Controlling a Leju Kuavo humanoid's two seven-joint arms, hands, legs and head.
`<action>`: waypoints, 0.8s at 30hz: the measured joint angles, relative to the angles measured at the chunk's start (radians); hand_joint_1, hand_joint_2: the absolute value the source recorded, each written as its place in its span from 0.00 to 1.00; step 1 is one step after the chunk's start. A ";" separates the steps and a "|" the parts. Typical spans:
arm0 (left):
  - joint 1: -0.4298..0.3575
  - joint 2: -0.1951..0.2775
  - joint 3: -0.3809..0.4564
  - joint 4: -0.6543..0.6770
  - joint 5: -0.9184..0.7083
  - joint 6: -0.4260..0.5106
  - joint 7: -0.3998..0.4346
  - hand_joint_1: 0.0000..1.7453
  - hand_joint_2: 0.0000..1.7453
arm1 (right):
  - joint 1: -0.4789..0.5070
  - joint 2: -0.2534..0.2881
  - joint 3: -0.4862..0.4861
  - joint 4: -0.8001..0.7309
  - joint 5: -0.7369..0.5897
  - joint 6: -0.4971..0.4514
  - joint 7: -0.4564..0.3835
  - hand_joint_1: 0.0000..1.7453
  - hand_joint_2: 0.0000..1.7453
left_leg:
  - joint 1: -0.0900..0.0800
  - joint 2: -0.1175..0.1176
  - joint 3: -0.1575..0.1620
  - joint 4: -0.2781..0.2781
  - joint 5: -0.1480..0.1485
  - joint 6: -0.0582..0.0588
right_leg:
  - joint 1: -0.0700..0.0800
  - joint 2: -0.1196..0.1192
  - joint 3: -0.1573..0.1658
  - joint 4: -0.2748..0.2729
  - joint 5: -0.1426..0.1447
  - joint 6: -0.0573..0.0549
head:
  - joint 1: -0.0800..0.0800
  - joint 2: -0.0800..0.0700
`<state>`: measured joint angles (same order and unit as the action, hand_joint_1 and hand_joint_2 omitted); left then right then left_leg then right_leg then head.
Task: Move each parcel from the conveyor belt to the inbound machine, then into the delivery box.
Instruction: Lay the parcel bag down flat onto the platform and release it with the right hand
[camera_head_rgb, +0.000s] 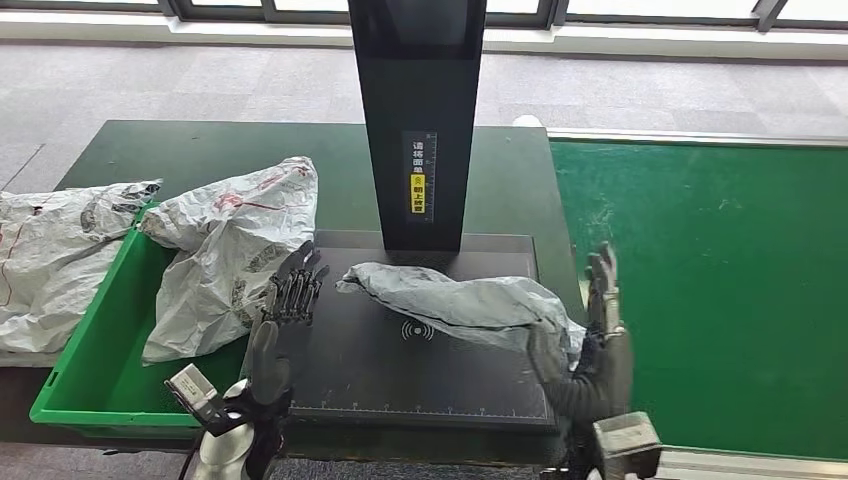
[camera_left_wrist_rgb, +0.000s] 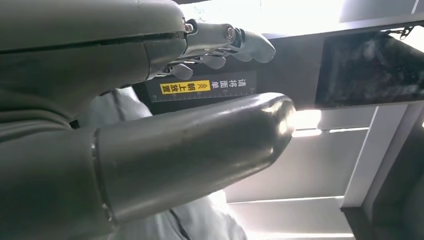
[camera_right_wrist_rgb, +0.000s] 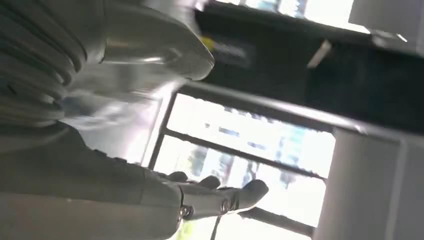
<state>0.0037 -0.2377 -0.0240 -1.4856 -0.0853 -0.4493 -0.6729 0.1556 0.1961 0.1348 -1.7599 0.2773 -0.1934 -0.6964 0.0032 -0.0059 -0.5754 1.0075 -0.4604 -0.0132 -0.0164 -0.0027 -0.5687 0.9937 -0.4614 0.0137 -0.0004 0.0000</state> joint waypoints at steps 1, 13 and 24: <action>-0.004 0.000 0.000 0.003 -0.009 0.012 0.001 0.00 0.00 | 0.004 -0.013 0.010 -0.043 -0.049 0.000 -0.003 0.00 1.00 | 0.000 0.001 0.000 0.000 0.000 0.000 | 0.000 0.001 0.000 0.000 0.000 0.000 | 0.000 0.000; -0.008 -0.013 -0.033 0.005 -0.115 0.251 0.030 0.00 0.00 | 0.018 -0.015 -0.036 -0.302 -0.233 0.324 -0.005 0.00 1.00 | 0.000 0.002 0.001 0.000 0.000 0.000 | 0.000 0.002 0.000 0.000 0.000 0.000 | 0.000 0.000; -0.009 -0.010 -0.054 0.009 -0.156 0.288 0.015 0.00 0.00 | 0.019 0.001 -0.059 -0.331 -0.221 0.328 -0.005 0.00 1.00 | 0.000 0.002 0.000 0.000 -0.001 0.000 | 0.000 0.002 0.000 0.000 0.000 0.000 | 0.000 0.000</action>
<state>-0.0056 -0.2481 -0.0785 -1.4764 -0.2409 -0.1618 -0.6579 0.1744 0.1967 0.0759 -2.0907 0.0565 0.1350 -0.7010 0.0030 -0.0043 -0.5749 1.0075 -0.4609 -0.0137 -0.0165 -0.0008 -0.5691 0.9936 -0.4614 0.0138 -0.0004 0.0000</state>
